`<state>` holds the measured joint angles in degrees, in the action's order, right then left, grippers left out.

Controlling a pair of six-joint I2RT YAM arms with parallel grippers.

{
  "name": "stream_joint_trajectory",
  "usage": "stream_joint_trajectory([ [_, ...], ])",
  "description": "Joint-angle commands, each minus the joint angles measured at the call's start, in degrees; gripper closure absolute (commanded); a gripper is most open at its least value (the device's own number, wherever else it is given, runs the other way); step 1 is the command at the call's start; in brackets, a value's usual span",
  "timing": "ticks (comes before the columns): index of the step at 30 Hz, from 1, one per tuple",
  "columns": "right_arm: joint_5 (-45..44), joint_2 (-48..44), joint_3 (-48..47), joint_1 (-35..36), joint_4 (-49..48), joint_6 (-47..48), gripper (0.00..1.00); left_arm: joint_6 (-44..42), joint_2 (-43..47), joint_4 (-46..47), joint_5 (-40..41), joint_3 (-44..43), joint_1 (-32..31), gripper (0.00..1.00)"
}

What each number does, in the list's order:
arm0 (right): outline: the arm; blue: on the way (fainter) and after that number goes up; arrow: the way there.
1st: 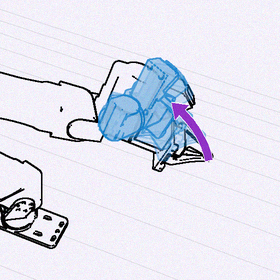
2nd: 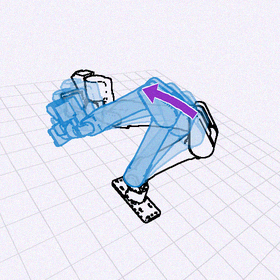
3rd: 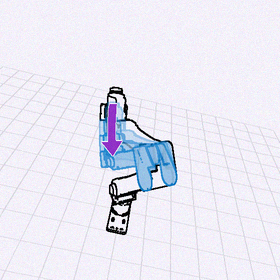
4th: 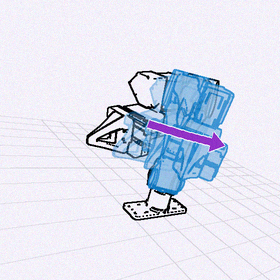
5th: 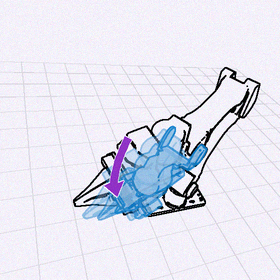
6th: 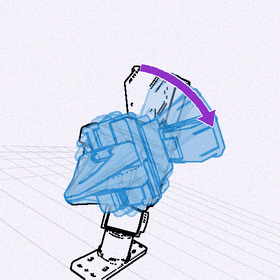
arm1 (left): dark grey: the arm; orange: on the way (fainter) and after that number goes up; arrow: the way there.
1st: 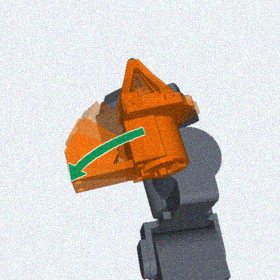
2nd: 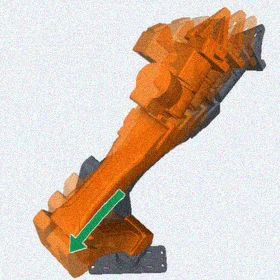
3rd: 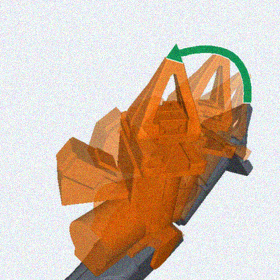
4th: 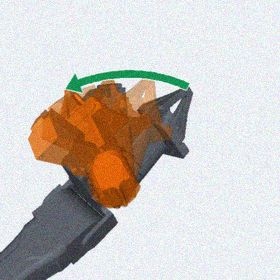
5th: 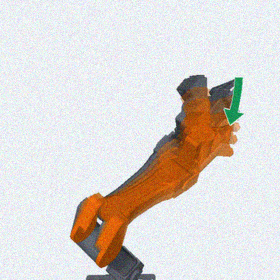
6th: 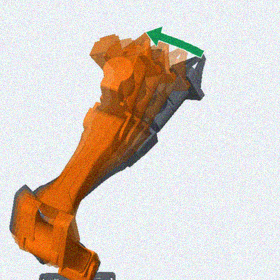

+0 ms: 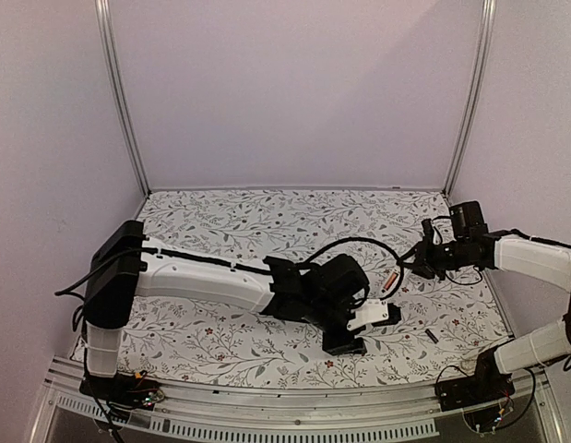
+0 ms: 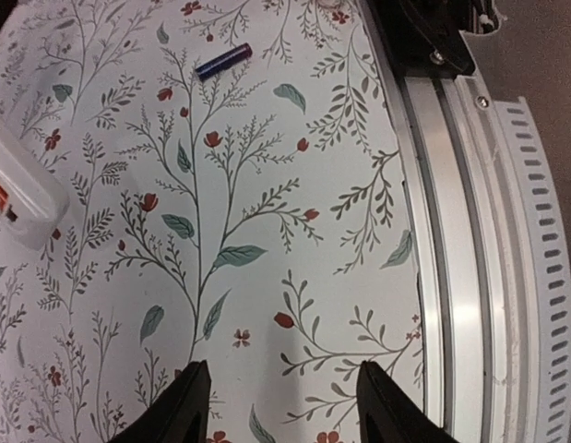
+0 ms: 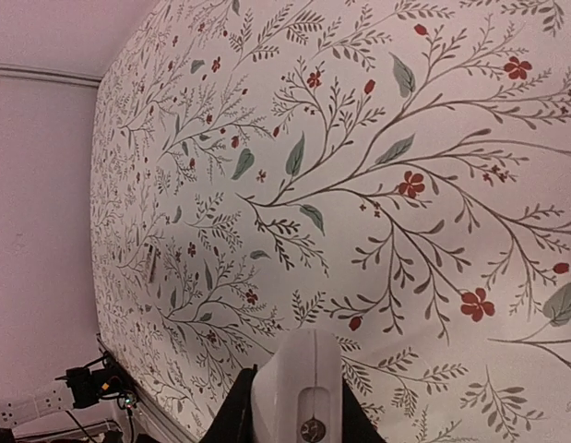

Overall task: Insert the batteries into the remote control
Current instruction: Move the right arm with the battery to the corner of the board.

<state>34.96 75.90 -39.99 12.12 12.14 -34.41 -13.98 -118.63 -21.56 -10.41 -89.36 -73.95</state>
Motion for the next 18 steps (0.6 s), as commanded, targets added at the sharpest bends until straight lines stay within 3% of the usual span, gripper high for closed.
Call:
stream_joint_trajectory([
  [1, -20.0, -11.0, -2.8, 0.1, 24.8, 12.1, 1.00, -2.1, -2.1, 1.4, -1.5, -1.8, -0.3, 0.45],
  [6, -36.3, -22.9, -3.9, 0.2, 31.1, 11.2, 1.00, -0.2, -0.1, 5.2, -0.7, 2.2, -0.1, 0.45],
  [15, -63.0, -19.7, -9.4, 6.5, 41.5, 4.7, 1.00, 0.8, 2.3, 9.9, 0.4, 6.5, 0.9, 0.45],
  [18, -68.1, -15.4, -9.9, 7.4, 42.4, 3.9, 1.00, 0.4, 3.2, 11.1, 0.1, 7.2, 1.0, 0.45],
])
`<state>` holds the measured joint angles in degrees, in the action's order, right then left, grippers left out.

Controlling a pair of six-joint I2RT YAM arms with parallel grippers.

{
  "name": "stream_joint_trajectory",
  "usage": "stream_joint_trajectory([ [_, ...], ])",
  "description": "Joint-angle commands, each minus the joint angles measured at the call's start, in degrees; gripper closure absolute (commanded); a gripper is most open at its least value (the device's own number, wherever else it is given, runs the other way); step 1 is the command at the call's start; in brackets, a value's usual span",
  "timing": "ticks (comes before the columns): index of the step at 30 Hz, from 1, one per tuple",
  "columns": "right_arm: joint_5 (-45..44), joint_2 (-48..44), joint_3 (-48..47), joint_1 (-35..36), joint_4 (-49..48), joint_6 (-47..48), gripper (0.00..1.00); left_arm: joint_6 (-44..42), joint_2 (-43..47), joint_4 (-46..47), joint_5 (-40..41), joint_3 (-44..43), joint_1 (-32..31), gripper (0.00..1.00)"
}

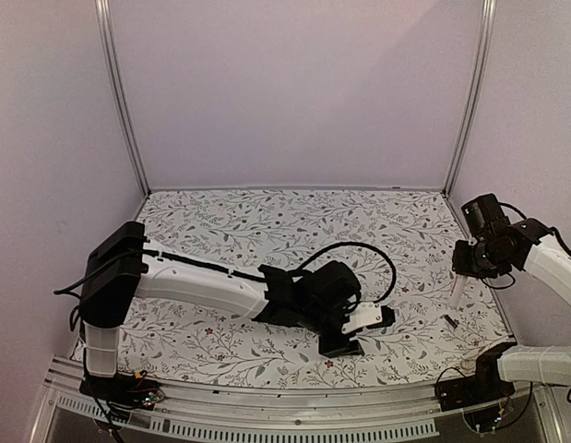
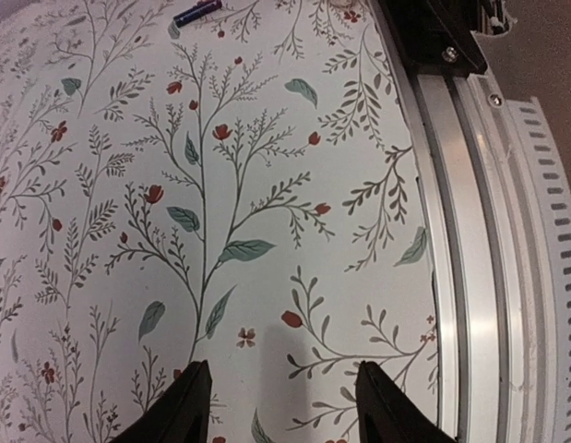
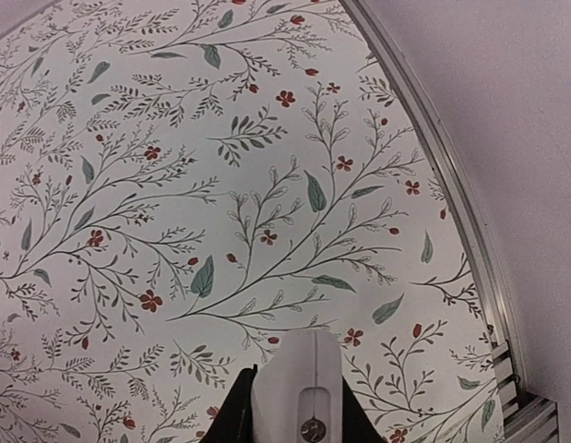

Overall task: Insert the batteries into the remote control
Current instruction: Move the right arm with the battery to the corner of the board.

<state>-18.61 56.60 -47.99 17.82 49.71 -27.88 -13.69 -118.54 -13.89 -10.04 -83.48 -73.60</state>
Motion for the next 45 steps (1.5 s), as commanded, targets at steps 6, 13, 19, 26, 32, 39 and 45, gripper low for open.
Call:
stream_joint_trajectory([
  [6, -25.2, 9.8, -2.0, 1.8, 2.3, -1.6, 1.00, -0.5, 6.5, 5.7, 0.4, 4.3, 1.1, 0.45],
  [13, -26.6, 18.7, -3.4, 1.7, -0.2, 0.9, 1.00, -0.2, 9.0, 6.7, 2.5, 6.5, 1.4, 0.45],
  [19, -28.2, 25.3, -4.0, 1.6, -2.6, 3.8, 1.00, -0.1, 10.5, 6.8, 3.6, 7.9, 1.7, 0.45],
  [26, -23.9, 26.8, -4.2, -1.7, -5.1, 8.0, 1.00, -0.8, 11.3, 7.0, 5.3, 8.5, 1.7, 0.45],
  [32, -18.2, 29.5, -5.7, -3.7, -6.7, 10.0, 1.00, -1.2, 12.1, 7.1, 6.1, 8.7, 1.7, 0.45],
  [39, -13.4, 28.7, -4.8, -5.0, -8.5, 10.1, 1.00, -1.8, 12.7, 7.2, 6.9, 9.3, 1.7, 0.45],
  [45, -5.4, 26.7, -4.3, -5.0, -8.3, 7.9, 1.00, -1.4, 12.8, 8.8, 6.0, 10.7, 1.7, 0.45],
])
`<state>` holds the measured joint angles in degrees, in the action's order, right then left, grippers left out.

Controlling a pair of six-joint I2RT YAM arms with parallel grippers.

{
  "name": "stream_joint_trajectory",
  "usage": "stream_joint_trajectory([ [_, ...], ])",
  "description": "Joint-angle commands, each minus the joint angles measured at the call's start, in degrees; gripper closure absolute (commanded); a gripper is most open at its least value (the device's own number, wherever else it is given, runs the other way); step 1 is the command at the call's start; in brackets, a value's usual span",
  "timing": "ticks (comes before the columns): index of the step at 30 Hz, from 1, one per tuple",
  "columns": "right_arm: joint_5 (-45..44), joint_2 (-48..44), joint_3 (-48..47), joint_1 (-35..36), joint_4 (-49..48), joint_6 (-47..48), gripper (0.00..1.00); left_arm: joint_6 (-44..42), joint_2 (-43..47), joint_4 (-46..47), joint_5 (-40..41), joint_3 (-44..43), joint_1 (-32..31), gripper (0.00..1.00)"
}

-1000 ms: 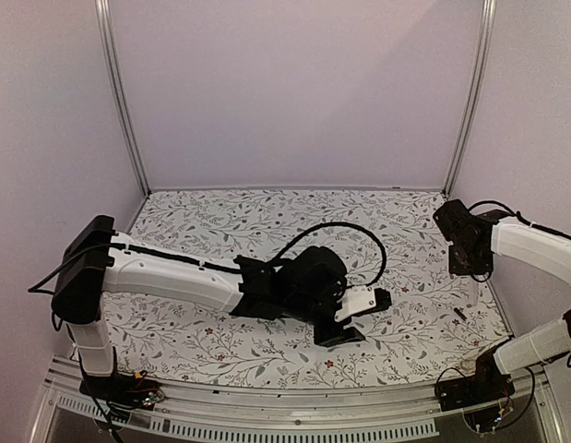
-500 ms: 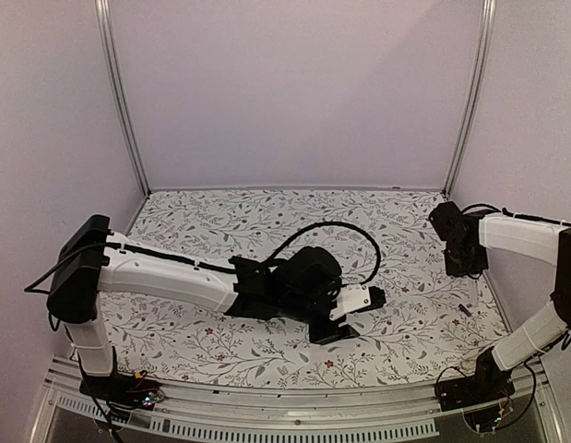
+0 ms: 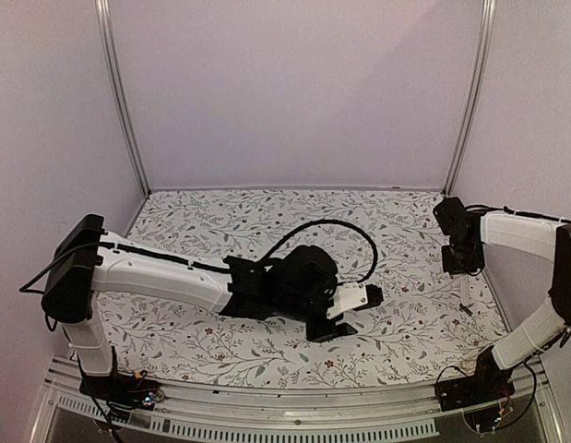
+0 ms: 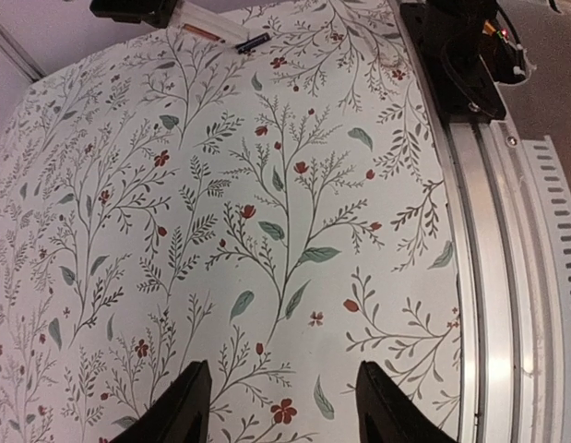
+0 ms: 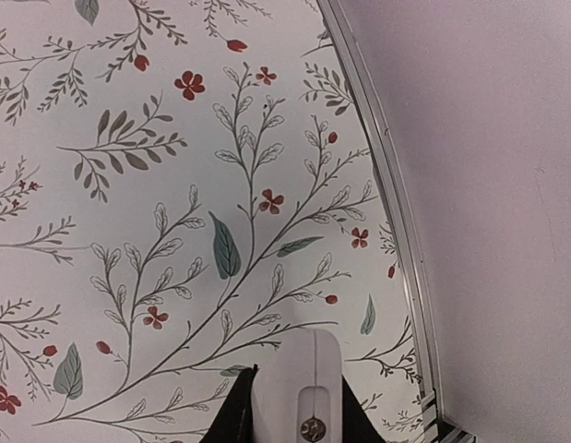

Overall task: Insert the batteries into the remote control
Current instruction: Move the right arm with the battery to the corner of the board.

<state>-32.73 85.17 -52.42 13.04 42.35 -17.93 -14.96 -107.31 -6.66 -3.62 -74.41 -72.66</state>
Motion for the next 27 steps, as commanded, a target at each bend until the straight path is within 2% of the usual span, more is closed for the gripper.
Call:
stream_joint_trajectory([
  [1, 10.3, -2.3, 0.2, -0.2, -0.8, -2.4, 1.00, -0.2, 1.6, 1.9, -0.6, 1.7, 0.8, 0.45],
  [7, 17.4, -10.5, 0.3, -0.1, 0.2, -5.1, 1.00, -0.6, 0.4, 4.3, -4.2, 1.6, 0.9, 0.45],
  [12, 17.7, -16.6, -3.4, -0.1, 1.3, -5.4, 1.00, -3.3, -5.1, 8.4, -10.0, -1.9, 0.0, 0.45],
  [19, 15.3, -16.8, -9.5, -0.2, 5.4, -3.9, 1.00, -8.6, -18.1, 3.8, -16.6, -17.1, -0.7, 0.44],
  [24, 12.8, -14.0, -10.6, -1.9, 8.1, -1.9, 1.00, -7.1, -29.3, -0.9, -17.3, -32.0, -0.9, 0.44],
  [27, 11.5, -11.0, -9.4, -2.0, 9.2, -0.7, 1.00, -6.0, -32.5, -2.0, -17.5, -35.1, -1.0, 0.44],
])
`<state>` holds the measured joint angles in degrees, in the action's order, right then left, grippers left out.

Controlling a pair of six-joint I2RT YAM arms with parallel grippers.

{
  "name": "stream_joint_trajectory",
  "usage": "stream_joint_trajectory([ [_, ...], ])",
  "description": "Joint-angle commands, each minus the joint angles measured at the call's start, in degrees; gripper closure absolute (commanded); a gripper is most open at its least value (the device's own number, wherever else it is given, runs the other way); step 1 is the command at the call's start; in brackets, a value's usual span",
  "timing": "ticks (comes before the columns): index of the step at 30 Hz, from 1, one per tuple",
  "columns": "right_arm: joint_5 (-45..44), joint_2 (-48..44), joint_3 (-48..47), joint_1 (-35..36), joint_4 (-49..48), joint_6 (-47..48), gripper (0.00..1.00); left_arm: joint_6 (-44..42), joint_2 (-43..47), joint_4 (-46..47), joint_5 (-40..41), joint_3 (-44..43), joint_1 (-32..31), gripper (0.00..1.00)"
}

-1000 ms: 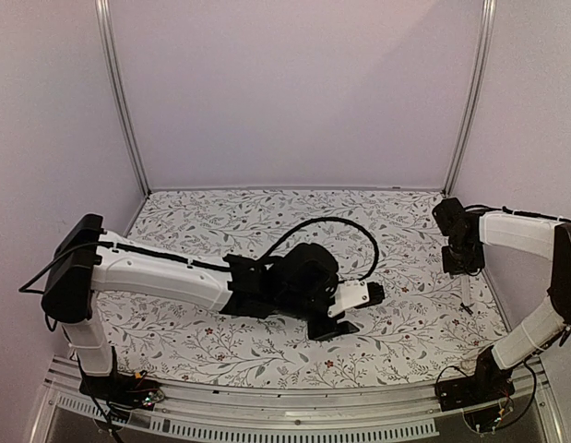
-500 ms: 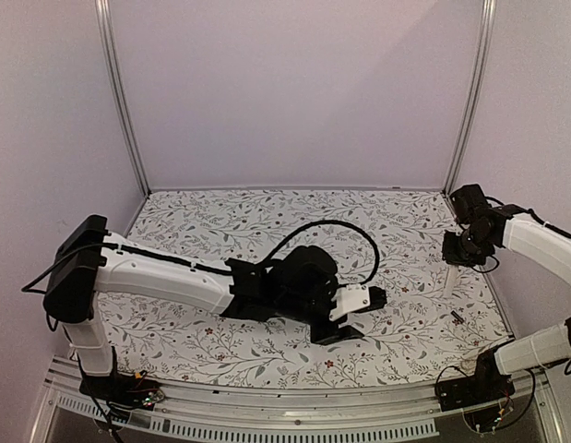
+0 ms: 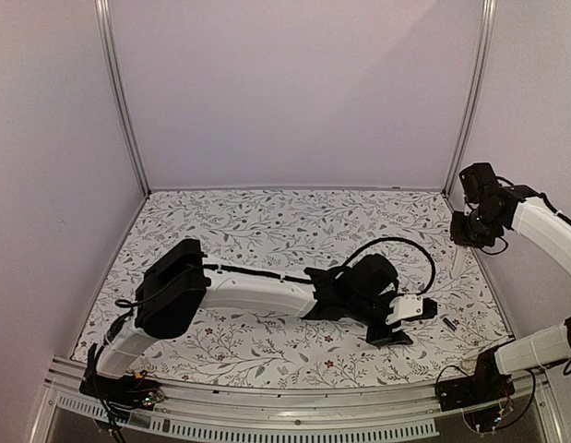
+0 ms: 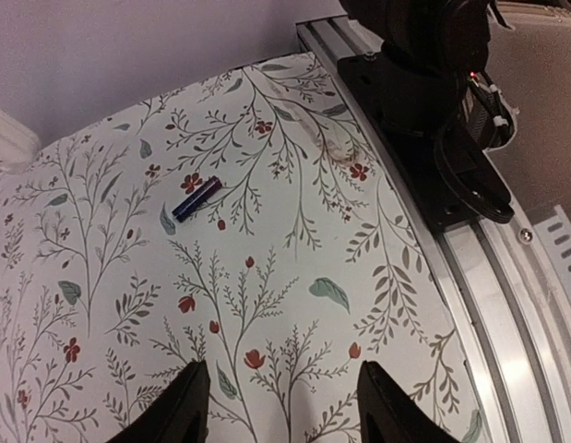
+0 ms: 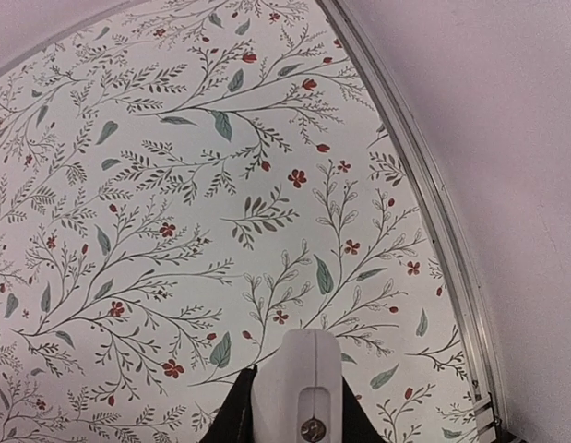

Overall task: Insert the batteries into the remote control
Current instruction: Move the right arm with the battery to the corner of the board.

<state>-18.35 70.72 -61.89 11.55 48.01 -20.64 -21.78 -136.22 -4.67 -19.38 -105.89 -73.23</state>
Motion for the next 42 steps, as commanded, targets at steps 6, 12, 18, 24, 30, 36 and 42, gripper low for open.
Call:
stream_joint_trajectory([
  [6, -8.6, 9.9, 3.1, -0.5, 5.4, 3.5, 1.00, 1.1, -3.4, -1.6, -0.9, -0.9, -0.3, 0.44],
  [12, -5.3, 11.0, 5.7, 0.3, 3.8, 0.9, 1.00, 1.6, -2.8, 0.2, 0.5, 1.2, 0.0, 0.44],
  [18, -4.8, 13.5, 9.1, 0.8, 1.3, -1.7, 1.00, 1.6, -1.7, 1.3, 0.5, 2.4, 0.1, 0.44],
  [24, -2.7, 15.9, 10.5, 2.5, 0.3, -2.8, 1.00, 1.6, -1.3, 1.9, 1.0, 3.8, 0.4, 0.45],
  [30, 4.1, 13.5, 11.8, 4.6, 0.0, -4.8, 1.00, 2.0, -1.0, 3.5, 1.5, 5.4, 1.1, 0.45],
  [36, 8.2, 11.1, 13.1, 6.3, 0.2, -7.0, 1.00, 1.8, -1.0, 3.6, 1.7, 5.3, 1.7, 0.45],
  [42, 17.6, 11.3, 13.5, 8.3, -3.6, -8.9, 1.00, 1.7, -0.8, 6.7, 1.7, 7.6, 2.3, 0.45],
])
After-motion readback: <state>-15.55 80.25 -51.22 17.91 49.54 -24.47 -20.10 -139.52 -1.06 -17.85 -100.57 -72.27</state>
